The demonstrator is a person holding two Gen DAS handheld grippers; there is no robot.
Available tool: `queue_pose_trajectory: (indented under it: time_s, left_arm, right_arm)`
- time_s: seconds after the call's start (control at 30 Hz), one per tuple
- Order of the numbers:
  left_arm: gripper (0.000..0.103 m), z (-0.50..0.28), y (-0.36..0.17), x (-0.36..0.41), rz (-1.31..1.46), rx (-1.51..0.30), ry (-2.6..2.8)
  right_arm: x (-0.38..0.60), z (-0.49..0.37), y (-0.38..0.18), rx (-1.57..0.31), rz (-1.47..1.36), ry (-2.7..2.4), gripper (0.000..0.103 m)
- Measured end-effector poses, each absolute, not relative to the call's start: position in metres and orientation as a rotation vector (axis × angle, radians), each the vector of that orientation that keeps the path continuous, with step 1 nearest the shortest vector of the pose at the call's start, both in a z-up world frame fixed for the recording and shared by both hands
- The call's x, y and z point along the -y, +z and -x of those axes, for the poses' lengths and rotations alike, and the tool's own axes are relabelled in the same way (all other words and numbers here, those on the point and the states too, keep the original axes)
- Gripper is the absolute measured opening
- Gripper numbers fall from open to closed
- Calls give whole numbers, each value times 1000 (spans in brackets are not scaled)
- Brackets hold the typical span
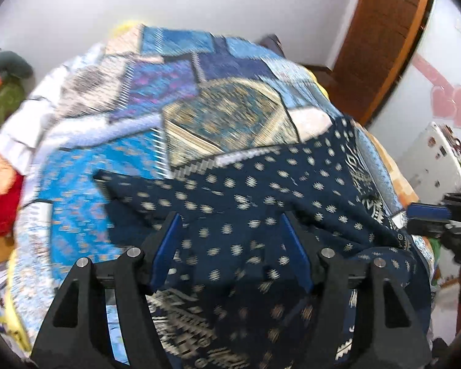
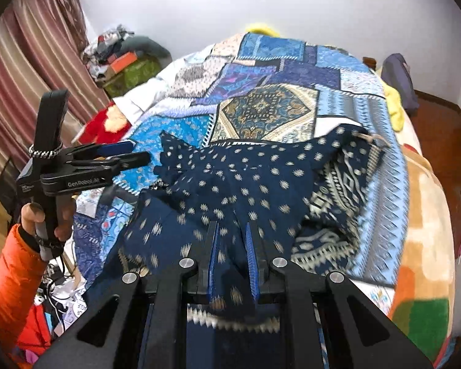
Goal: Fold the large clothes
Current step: 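Lower the folded hem onto the hood with both grippers and release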
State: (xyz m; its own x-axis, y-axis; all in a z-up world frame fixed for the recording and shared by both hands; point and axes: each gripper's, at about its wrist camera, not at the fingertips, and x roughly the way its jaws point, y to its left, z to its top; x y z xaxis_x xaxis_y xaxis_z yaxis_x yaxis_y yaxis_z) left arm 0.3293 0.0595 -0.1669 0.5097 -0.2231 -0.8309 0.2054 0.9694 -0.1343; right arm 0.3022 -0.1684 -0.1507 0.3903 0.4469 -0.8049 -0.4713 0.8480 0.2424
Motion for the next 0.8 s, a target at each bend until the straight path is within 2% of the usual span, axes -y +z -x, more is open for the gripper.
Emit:
queue_pose_trajectory:
  time_s: [0.23, 0.3, 0.37, 0.4, 0.53, 0.8]
  left_arm:
    - [65, -307, -201, -48, 5, -1093, -321]
    - [68, -289, -208, -47, 0, -1107, -356]
    - [78, -271, -220, -44, -30, -1137, -369]
    - [78, -265, -225, -42, -52, -1150, -371]
    - [90, -250, -243, -48, -23, -1160, -319]
    - [95, -237, -247, -49, -15, -1112, -263]
  right_arm:
    - [144, -319, -202, -1160, -8, 598, 13]
    - [140, -311, -215, -1175, 51, 602, 13]
    - [136, -301, -230, -1194, 149, 601, 13]
    - [134, -297, -235, -1202, 187, 610, 13]
    - [137, -280, -239, -1120, 280, 638, 13]
    - [139, -259, -228, -1019, 452, 543, 13]
